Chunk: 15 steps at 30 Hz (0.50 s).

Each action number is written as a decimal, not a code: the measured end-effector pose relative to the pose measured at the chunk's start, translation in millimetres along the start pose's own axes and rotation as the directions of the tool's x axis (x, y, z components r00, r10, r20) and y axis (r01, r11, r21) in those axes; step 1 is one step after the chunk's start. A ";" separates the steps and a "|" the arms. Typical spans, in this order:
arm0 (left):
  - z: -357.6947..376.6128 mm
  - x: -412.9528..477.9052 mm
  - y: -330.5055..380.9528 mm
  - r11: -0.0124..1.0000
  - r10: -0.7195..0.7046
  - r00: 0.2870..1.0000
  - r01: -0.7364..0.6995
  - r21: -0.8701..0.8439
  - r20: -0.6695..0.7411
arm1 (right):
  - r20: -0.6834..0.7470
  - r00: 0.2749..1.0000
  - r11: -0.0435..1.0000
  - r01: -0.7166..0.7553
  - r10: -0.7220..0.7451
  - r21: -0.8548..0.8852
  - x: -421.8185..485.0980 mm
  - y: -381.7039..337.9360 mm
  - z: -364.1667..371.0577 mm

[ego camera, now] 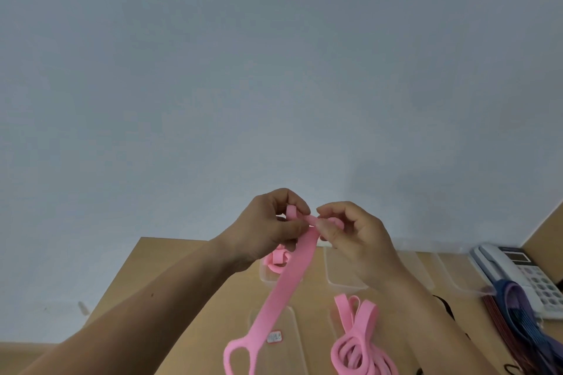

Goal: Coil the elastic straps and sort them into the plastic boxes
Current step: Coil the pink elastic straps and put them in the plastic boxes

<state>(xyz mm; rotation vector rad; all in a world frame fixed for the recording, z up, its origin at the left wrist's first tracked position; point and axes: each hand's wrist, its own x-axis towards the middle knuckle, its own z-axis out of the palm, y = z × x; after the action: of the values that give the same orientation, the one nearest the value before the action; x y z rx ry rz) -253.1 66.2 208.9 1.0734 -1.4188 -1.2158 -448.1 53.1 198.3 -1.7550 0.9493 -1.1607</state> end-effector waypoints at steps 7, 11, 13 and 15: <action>-2.1 -4.4 -0.8 0.993 -0.018 1.000 0.017 0.119 0.006 | -0.015 1.000 0.999 -0.004 0.004 -0.037 0.1 -3.9 2.9; -3.3 -5.9 -0.5 0.988 -0.106 0.986 0.090 0.124 0.127 | -0.036 0.999 0.993 0.025 -0.029 -0.115 -4.6 -3.6 3.4; -2.8 -6.3 0.3 0.990 -0.112 0.983 0.097 0.103 0.146 | -0.052 0.997 0.991 0.042 -0.049 -0.131 -6.6 -4.2 3.8; -1.6 -6.1 2.0 0.992 -0.120 0.982 0.114 0.051 0.144 | -0.070 0.994 0.986 0.071 -0.083 -0.154 -7.9 -4.7 4.7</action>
<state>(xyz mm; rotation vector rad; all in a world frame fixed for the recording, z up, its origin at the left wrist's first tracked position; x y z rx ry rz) -250.6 72.3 210.3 1.1286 -1.5166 -1.3784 -445.3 63.1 198.7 -1.8938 1.0462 -1.2406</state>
